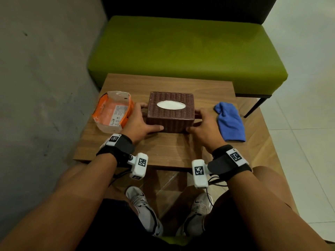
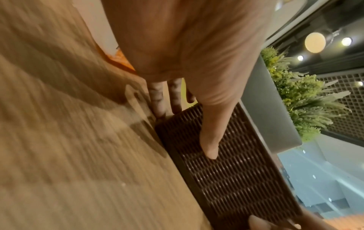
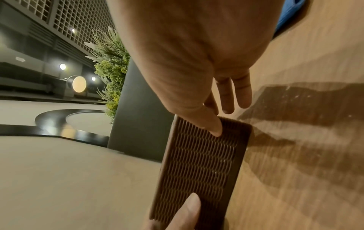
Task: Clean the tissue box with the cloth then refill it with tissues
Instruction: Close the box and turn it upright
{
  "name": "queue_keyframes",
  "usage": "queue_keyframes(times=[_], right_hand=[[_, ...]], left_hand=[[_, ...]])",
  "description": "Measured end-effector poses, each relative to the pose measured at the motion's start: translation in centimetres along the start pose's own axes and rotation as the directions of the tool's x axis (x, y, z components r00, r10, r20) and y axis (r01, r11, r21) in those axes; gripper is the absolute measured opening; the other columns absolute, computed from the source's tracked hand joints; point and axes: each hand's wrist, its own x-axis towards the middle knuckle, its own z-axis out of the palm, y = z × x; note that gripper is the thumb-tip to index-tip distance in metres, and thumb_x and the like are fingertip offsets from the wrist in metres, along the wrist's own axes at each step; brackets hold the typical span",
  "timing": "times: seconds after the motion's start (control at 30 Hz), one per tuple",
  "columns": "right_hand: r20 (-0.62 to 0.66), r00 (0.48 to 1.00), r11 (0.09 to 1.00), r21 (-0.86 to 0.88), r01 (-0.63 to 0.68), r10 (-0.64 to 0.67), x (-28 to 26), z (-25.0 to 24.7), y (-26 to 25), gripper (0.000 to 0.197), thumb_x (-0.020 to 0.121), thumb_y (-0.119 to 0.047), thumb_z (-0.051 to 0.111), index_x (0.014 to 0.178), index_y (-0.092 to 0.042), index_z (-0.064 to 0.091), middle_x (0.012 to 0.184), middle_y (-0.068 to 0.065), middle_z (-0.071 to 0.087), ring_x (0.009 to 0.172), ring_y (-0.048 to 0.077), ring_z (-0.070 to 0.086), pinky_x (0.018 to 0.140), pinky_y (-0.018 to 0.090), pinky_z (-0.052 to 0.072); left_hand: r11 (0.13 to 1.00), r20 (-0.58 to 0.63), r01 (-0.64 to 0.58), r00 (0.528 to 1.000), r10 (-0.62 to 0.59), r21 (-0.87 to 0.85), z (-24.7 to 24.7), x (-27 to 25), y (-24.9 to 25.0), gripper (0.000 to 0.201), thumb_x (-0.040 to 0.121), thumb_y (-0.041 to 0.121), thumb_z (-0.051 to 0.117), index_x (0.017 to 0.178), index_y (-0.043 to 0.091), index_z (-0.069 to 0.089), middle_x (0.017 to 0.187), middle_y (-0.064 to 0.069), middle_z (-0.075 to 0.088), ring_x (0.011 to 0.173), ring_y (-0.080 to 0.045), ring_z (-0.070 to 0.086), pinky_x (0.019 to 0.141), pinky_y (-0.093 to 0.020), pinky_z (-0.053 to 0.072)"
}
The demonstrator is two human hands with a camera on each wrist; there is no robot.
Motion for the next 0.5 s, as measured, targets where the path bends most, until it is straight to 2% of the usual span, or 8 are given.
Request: queue_keyframes(times=[0.1, 0.17, 0.2, 0.27, 0.33, 0.4, 0.43, 0.5], right_hand=[[-0.001, 1.0, 0.999, -0.035, 0.012, -0.012, 0.2, -0.1, 0.5, 0.066, 0.088, 0.009, 0.074, 0.143, -0.022, 0.055, 0.131, -0.006, 0.066, 0.093, 0.013, 0.075, 0.088, 0.042, 0.065], [0.001, 1.0, 0.998, -0.059, 0.0, 0.0, 0.4, -0.2, 0.7, 0.065, 0.087, 0.006, 0.075, 0.141, -0.024, 0.056, 0.131, -0.007, 0.067, 0.094, 0.013, 0.075, 0.09, 0.045, 0.064], [0.006, 1.0, 0.997, -0.072, -0.006, 0.007, 0.5, -0.3, 0.7, 0.065, 0.087, 0.005, 0.076, 0.141, -0.025, 0.057, 0.131, -0.008, 0.068, 0.095, 0.013, 0.075, 0.09, 0.046, 0.064], [0.033, 0.999, 0.996, -0.088, -0.015, 0.018, 0.6, -0.8, 0.4, 0.064, 0.087, 0.004, 0.076, 0.142, -0.024, 0.057, 0.132, -0.007, 0.068, 0.095, 0.012, 0.075, 0.09, 0.043, 0.064], [0.099, 0.994, 0.995, -0.096, -0.029, 0.039, 0.7, -1.7, -0.3, 0.064, 0.088, 0.002, 0.077, 0.145, -0.021, 0.057, 0.134, -0.002, 0.068, 0.097, 0.013, 0.075, 0.088, 0.036, 0.064], [0.122, 0.991, 0.988, -0.149, -0.037, 0.055, 0.8, -2.9, -1.3, 0.064, 0.089, -0.005, 0.079, 0.148, -0.018, 0.056, 0.135, -0.001, 0.067, 0.104, 0.017, 0.073, 0.09, 0.035, 0.062], [0.073, 0.997, 0.977, -0.211, -0.016, 0.032, 1.0, -3.5, -2.1, 0.062, 0.089, -0.011, 0.08, 0.147, -0.016, 0.058, 0.133, -0.002, 0.066, 0.109, 0.017, 0.069, 0.093, 0.035, 0.059], [-0.076, 0.989, 0.938, -0.332, 0.096, -0.128, 1.4, -4.2, -4.4, 0.046, 0.092, -0.021, 0.079, 0.136, -0.017, 0.067, 0.126, -0.003, 0.067, 0.111, 0.013, 0.062, 0.092, 0.029, 0.049]], left_hand=[[0.998, 0.07, -0.056, 0.996, 0.053, 0.035, -0.4, 0.7, 0.6, 0.127, 0.068, 0.012, 0.102, 0.165, 0.029, 0.021, 0.164, 0.006, 0.039, 0.144, -0.008, 0.044, 0.124, -0.035, 0.039], [0.992, 0.122, -0.099, 0.989, 0.089, 0.079, -0.9, 1.7, 1.1, 0.147, 0.066, 0.013, 0.103, 0.172, 0.028, 0.003, 0.175, 0.005, 0.025, 0.15, -0.005, 0.033, 0.121, -0.026, 0.032], [0.99, 0.149, -0.108, 0.984, 0.093, 0.095, -1.1, 2.2, 1.3, 0.151, 0.065, 0.017, 0.104, 0.173, 0.03, -0.001, 0.177, 0.005, 0.022, 0.151, -0.004, 0.031, 0.123, -0.026, 0.03], [0.988, 0.193, -0.117, 0.977, 0.095, 0.105, -1.3, 2.8, 1.5, 0.154, 0.061, 0.026, 0.107, 0.172, 0.037, 0.001, 0.176, 0.004, 0.029, 0.156, -0.009, 0.035, 0.129, -0.035, 0.031], [0.986, 0.209, -0.125, 0.973, 0.099, 0.114, -1.5, 3.1, 1.3, 0.153, 0.056, 0.033, 0.109, 0.17, 0.043, 0.007, 0.171, 0.004, 0.039, 0.153, -0.013, 0.043, 0.13, -0.043, 0.035], [0.984, 0.201, -0.139, 0.973, 0.115, 0.11, -1.4, 3.4, 1.1, 0.149, 0.057, 0.028, 0.108, 0.17, 0.04, 0.012, 0.167, 0.005, 0.043, 0.146, -0.008, 0.05, 0.125, -0.035, 0.041], [0.983, 0.192, -0.149, 0.973, 0.127, 0.106, -1.3, 3.6, 1.0, 0.146, 0.06, 0.023, 0.107, 0.17, 0.037, 0.014, 0.166, 0.005, 0.044, 0.141, -0.004, 0.052, 0.12, -0.027, 0.044], [0.98, 0.188, -0.172, 0.97, 0.151, 0.099, -1.2, 3.8, 0.9, 0.142, 0.062, 0.018, 0.106, 0.169, 0.034, 0.016, 0.165, 0.006, 0.043, 0.139, -0.004, 0.053, 0.11, -0.016, 0.046]])
